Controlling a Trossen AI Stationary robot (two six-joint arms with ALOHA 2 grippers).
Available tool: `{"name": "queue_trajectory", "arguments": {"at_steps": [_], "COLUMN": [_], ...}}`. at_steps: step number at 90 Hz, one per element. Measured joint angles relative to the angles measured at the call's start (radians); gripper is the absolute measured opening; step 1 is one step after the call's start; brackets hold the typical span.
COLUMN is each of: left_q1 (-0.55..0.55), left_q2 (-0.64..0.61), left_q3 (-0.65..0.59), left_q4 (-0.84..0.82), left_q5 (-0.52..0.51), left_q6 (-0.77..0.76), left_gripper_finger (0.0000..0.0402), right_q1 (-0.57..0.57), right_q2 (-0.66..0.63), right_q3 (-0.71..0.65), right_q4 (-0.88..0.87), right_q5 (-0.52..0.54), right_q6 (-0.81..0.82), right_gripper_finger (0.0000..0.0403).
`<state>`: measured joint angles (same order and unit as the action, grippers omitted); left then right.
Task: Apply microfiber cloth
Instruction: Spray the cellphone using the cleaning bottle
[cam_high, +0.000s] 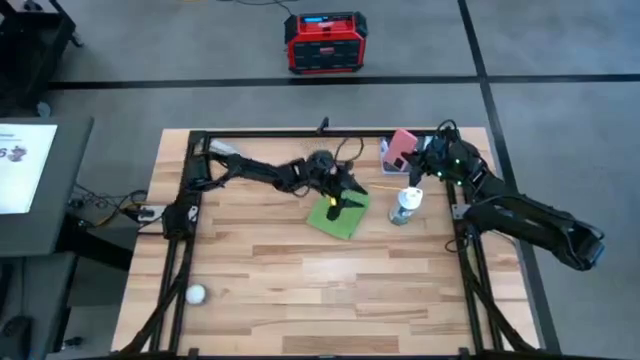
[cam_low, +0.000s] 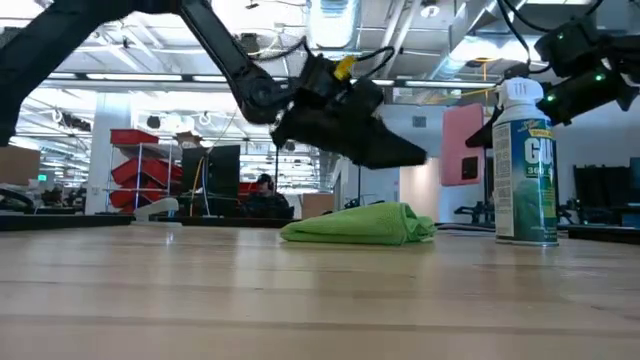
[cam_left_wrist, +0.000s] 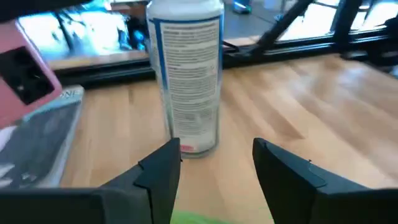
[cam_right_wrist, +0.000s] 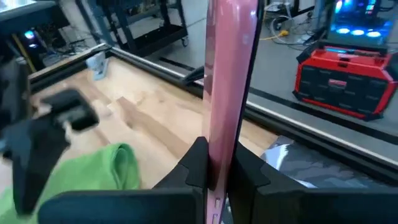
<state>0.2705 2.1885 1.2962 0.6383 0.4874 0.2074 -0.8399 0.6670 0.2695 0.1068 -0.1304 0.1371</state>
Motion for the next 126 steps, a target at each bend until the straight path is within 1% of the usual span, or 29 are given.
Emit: {"name": "queue_trajectory", "arguments": {"at_steps": [4,11,24,39,43,49,57,65,69,84,94,110,126], "left_q1": [-0.003,0.001,0.016,0.032,0.037,0.050,0.068,0.081,0.083,0.073,0.054,0.042,0.042], "left_q2": [0.035,0.080,0.163,0.261,0.283,0.304,0.315,0.315,0.315,0.315,0.315,0.316,0.317], "left_q3": [0.021,0.067,0.199,0.369,0.411,0.452,0.471,0.481,0.484,0.484,0.484,0.484,0.484], "left_q4": [0.052,0.077,0.048,-0.077,-0.110,-0.155,-0.159,-0.154,-0.151,-0.156,-0.152,-0.147,-0.087], "left_q5": [-0.022,-0.024,-0.033,-0.038,-0.043,-0.044,-0.042,-0.005,0.007,0.008,0.005,0.001,-0.002], "left_q6": [-0.004,-0.013,0.000,0.041,0.049,0.050,0.066,0.070,0.070,0.160,0.210,0.208,0.206], "left_gripper_finger": [0.0178,0.0178,0.0178,0.0174,0.0165,0.0140,0.0088,0.0027,0.0011,0.0002,0.0000,0.0000,0.0000], "right_q1": [-0.005,-0.010,-0.021,-0.020,-0.020,-0.020,-0.020,-0.020,-0.021,-0.030,-0.057,-0.108,-0.120], "right_q2": [0.000,0.000,0.000,0.000,0.000,-0.001,-0.001,-0.001,-0.001,-0.001,-0.001,0.000,-0.001], "right_q3": [0.000,0.000,0.000,0.000,0.000,0.000,0.000,0.000,0.000,0.000,0.000,0.000,0.000], "right_q4": [0.002,-0.001,0.009,0.011,0.013,0.013,0.011,0.014,0.021,0.104,0.110,0.069,0.051], "right_q5": [0.000,-0.002,-0.004,-0.007,-0.007,-0.008,-0.012,-0.018,-0.018,-0.018,-0.002,0.003,0.000], "right_q6": [0.000,-0.002,-0.006,-0.010,-0.012,-0.014,-0.016,-0.018,-0.018,-0.023,-0.023,-0.023,-0.026], "right_gripper_finger": [0.0014,0.0014,0.0014,0.0014,0.0014,0.0014,0.0014,0.0014,0.0014,0.0014,0.0014,0.0014,0.0014]}}
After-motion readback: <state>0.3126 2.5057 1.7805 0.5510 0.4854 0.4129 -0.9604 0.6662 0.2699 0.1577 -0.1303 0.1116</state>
